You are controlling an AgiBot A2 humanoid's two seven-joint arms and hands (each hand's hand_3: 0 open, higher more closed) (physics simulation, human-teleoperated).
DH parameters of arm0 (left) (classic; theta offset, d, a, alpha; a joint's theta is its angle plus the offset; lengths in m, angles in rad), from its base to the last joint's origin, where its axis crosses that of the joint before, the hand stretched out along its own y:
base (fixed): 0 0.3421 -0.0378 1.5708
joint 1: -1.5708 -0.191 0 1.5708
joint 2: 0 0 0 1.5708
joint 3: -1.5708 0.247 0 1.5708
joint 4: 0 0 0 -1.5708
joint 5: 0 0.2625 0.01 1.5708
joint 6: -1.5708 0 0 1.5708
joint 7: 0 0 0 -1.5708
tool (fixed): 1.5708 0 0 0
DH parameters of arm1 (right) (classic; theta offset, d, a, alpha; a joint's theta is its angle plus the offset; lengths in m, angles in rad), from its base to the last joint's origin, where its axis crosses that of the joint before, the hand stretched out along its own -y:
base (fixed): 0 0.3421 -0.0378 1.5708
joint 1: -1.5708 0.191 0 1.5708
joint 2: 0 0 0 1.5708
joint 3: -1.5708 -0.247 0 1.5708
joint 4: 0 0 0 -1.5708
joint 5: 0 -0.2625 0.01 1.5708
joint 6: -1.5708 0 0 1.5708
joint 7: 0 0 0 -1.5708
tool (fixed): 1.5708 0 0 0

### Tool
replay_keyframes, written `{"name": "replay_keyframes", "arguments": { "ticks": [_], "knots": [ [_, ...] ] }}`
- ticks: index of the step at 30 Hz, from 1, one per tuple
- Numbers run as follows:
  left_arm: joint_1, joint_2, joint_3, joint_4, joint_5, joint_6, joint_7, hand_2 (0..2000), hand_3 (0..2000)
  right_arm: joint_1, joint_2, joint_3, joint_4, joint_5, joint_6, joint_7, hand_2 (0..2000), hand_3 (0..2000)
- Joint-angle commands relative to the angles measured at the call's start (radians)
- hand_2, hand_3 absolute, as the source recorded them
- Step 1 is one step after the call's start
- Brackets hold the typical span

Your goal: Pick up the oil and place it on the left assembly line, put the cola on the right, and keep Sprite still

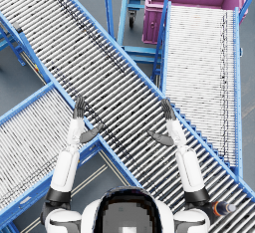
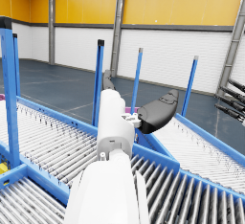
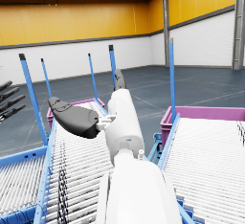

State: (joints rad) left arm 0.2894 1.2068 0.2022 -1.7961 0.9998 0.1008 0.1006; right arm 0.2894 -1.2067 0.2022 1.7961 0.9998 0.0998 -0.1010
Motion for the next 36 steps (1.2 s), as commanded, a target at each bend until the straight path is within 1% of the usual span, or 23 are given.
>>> {"name": "replay_keyframes", "arguments": {
  "ticks": [1,36],
  "knots": [
    [0.000,0.000,0.000,0.000,0.000,0.000,0.000,0,0,0.000,0.000,0.000,0.000,0.000,0.000,0.000,0,0],
    [0.000,0.000,0.000,0.000,0.000,0.000,0.000,0,0,0.000,0.000,0.000,0.000,0.000,0.000,0.000,0,0]
  ]
}}
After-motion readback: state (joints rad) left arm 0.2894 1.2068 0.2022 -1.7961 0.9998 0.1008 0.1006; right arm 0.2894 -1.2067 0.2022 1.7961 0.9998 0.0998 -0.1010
